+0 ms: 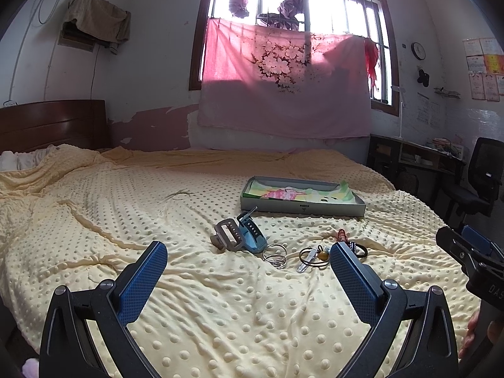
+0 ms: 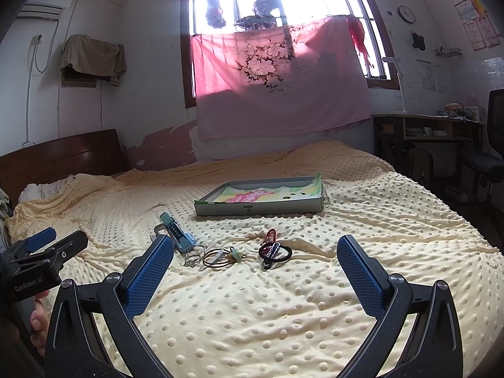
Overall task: Organize jewelry
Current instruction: 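Grasp the brown yellow-bead hair tie with left gripper while right grasps black hair tie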
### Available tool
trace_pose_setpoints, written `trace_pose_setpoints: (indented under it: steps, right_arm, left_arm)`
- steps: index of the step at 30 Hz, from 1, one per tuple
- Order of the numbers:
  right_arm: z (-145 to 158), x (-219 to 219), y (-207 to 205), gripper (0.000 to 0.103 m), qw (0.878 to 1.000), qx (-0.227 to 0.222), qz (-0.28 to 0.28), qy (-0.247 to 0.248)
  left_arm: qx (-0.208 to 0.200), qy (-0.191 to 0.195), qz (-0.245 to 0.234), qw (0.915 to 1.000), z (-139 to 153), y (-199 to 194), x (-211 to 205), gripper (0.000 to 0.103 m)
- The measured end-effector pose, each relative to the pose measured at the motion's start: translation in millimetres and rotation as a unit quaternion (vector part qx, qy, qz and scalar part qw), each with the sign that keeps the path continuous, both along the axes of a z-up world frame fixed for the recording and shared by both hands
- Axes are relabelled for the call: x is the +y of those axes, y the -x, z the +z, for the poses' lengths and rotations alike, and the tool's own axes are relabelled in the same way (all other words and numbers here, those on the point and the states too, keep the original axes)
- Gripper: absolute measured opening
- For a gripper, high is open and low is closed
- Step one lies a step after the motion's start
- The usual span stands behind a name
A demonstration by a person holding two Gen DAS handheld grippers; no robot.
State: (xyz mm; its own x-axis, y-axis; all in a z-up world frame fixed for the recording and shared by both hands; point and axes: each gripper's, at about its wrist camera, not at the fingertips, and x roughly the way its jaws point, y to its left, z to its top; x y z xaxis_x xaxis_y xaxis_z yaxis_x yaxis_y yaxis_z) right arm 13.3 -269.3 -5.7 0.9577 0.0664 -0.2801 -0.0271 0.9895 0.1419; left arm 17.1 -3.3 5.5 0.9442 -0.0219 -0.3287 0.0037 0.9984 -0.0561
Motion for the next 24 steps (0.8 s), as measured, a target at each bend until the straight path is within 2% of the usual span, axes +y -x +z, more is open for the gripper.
trace_pose_setpoints:
  steps: [10,18,24]
  right_arm:
    - [11,-8,-26,0.102,1.000,0.001,-0.013,0.006]
    - [4,-19,-60,0.102,0.999,0.012,-0.030,0.020]
    - [-7,-26,-91,0.102,0.999,0.026,-0.030,0.027]
  left_arm:
    - [0.006,0.002,-0.010,0.9999,7,-34,-11,0.103]
    - [0.047,0.001,-0.036,0.9982,-9,-77,-18,0.103]
    - [0.069,0.016,-0.046,0.9964,-22,-109,-26,0.103]
